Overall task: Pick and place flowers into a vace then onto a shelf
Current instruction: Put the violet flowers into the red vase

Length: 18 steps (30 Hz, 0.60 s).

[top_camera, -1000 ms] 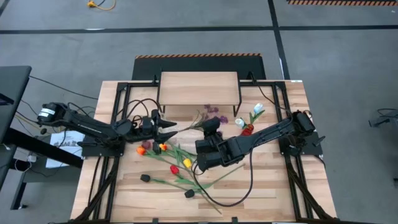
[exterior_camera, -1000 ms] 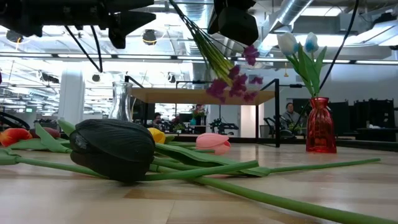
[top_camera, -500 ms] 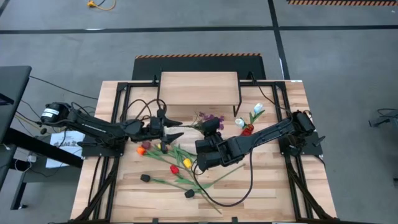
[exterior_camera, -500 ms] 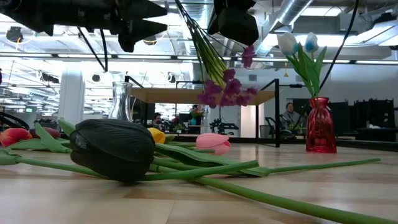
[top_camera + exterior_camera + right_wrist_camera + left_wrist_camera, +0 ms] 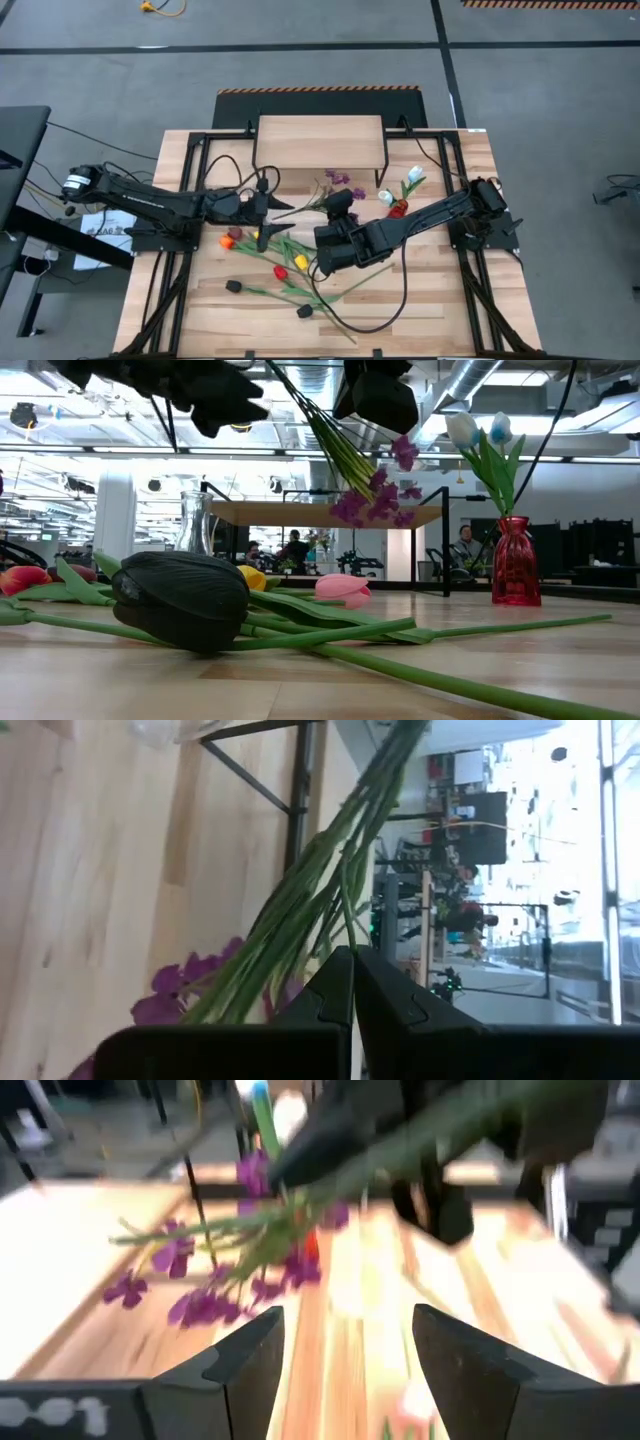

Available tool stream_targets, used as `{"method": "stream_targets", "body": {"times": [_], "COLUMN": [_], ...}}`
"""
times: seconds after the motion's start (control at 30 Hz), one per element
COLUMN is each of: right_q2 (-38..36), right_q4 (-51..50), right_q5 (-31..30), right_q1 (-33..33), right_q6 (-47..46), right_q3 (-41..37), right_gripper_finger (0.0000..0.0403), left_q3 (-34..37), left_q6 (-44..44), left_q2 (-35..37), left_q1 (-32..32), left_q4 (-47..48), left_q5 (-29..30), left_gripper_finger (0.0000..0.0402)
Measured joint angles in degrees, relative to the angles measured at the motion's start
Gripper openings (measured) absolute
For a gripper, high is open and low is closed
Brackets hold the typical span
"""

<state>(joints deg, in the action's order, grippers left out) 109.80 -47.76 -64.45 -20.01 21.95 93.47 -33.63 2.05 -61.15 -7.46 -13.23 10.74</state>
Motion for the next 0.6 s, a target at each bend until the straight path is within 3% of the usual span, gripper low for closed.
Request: {"method": "stream_targets", "body": {"times": [0.3, 0.6], "right_q2": [0.01, 0.02], "right_q4": [-1.78, -1.90], "right_q5": [1.84, 3.69], "right_q1": [0.00, 0.00], "right_q6": [-0.04, -0.04], "right_q3": [0.00, 0.00], "right_gripper_finger": [0.0000, 0.0000], "left_q3": [-12.78, -27.09], "left_q6": [2.04, -1.18], "left_q2": [4.16, 6.86], "left_q1": [-1.78, -4.23], "left_q4": [31.65, 36.27], "left_q5": [0.04, 1.85], "left_gripper_finger": [0.0213, 0.0213]}}
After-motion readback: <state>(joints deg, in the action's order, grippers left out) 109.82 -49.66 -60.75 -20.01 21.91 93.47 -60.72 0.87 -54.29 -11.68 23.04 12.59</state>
